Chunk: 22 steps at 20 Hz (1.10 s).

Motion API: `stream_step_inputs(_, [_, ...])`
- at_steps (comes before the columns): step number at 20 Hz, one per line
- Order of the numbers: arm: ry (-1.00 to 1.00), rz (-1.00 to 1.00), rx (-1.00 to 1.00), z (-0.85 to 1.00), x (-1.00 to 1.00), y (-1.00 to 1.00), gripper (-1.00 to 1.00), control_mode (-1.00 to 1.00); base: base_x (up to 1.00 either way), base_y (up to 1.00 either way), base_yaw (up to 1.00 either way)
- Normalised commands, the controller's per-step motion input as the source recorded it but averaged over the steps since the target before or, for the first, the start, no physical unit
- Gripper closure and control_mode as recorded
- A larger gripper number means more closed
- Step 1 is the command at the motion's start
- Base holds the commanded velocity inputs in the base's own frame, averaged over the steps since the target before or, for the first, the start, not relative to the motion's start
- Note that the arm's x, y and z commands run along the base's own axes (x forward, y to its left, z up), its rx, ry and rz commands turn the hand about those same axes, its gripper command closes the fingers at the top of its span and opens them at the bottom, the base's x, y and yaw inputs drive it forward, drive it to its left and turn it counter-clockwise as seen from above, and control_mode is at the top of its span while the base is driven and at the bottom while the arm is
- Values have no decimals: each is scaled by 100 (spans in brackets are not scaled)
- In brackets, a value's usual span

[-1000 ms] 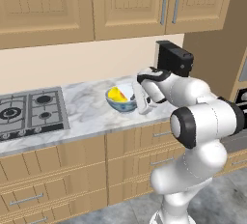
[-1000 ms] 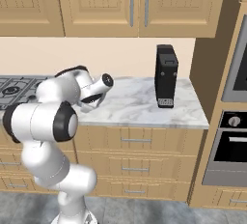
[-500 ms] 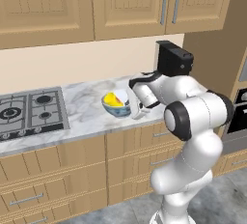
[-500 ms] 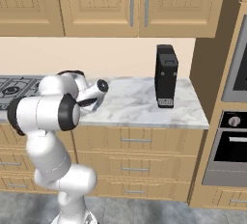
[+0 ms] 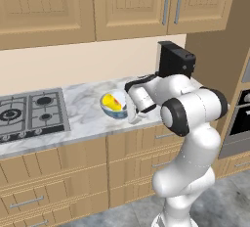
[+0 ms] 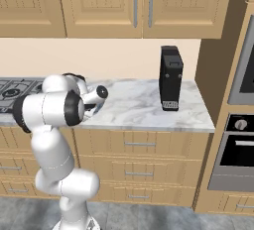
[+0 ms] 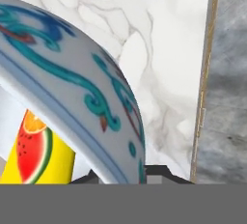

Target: Place the cup inside the bowl on the dining table and move the bowl to any counter.

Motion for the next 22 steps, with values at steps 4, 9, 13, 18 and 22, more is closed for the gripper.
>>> stream_step_inputs(4, [1, -1, 0, -5, 3, 7, 100, -100, 0, 0, 0])
stream_step_inputs(9, [0, 0, 0, 0, 0, 0, 100, -100, 0, 0, 0])
stream_step_inputs(13, [0, 0, 0, 0, 0, 0, 100, -100, 0, 0, 0])
stream_step_inputs(18, [0, 0, 0, 0, 0, 6, -100, -100, 0, 0, 0])
stream_step_inputs(22, [0, 0, 0, 0, 0, 0, -100, -100, 0, 0, 0])
